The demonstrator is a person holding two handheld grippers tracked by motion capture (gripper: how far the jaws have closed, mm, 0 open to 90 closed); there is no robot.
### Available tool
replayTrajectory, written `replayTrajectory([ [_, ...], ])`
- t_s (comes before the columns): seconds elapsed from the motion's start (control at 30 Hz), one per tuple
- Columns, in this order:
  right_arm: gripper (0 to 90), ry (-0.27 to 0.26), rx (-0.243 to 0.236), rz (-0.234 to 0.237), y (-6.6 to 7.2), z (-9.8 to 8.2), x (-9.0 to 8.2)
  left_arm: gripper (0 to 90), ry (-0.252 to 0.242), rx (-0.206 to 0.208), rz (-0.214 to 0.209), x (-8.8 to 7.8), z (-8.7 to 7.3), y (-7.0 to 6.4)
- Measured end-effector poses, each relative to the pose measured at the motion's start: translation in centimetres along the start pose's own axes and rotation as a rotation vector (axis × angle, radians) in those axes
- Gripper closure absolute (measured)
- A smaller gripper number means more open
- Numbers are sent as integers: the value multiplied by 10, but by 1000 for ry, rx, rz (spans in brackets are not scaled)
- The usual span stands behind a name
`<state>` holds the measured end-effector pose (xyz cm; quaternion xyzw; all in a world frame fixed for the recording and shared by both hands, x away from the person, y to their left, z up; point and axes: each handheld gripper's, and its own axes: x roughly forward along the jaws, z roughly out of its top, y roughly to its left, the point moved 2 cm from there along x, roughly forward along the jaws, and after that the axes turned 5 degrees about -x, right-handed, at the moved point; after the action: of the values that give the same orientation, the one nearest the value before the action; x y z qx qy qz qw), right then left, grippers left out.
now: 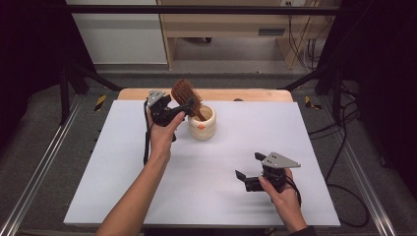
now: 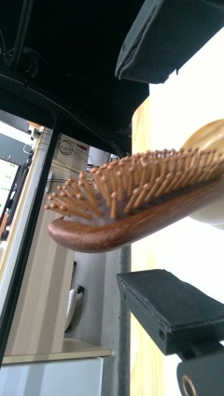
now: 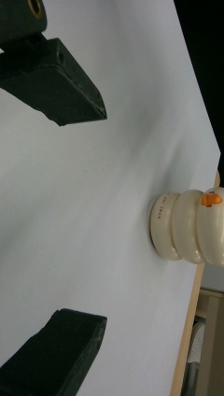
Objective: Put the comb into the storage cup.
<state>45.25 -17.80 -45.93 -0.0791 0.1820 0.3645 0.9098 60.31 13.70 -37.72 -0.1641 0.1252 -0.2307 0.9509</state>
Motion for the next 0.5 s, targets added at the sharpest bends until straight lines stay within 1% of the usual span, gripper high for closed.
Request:
replayTrajectory([
  [0.07,40,-3,1,-2,0,1,0,32,6,5,3,-6,-1,-2],
  [0.1,40,-3,-1,0,0,1,0,32,15,7,13,-10,-1,-3],
  [0.2,40,2,-12,1,2,2,2,30,20,2,22,-20,-2,-4],
  [0.33,41,2,-13,-8,1,2,1,29,29,47,21,-34,0,-5],
  [0.5,40,0,-9,-15,0,2,1,28,21,75,3,-47,4,-5],
])
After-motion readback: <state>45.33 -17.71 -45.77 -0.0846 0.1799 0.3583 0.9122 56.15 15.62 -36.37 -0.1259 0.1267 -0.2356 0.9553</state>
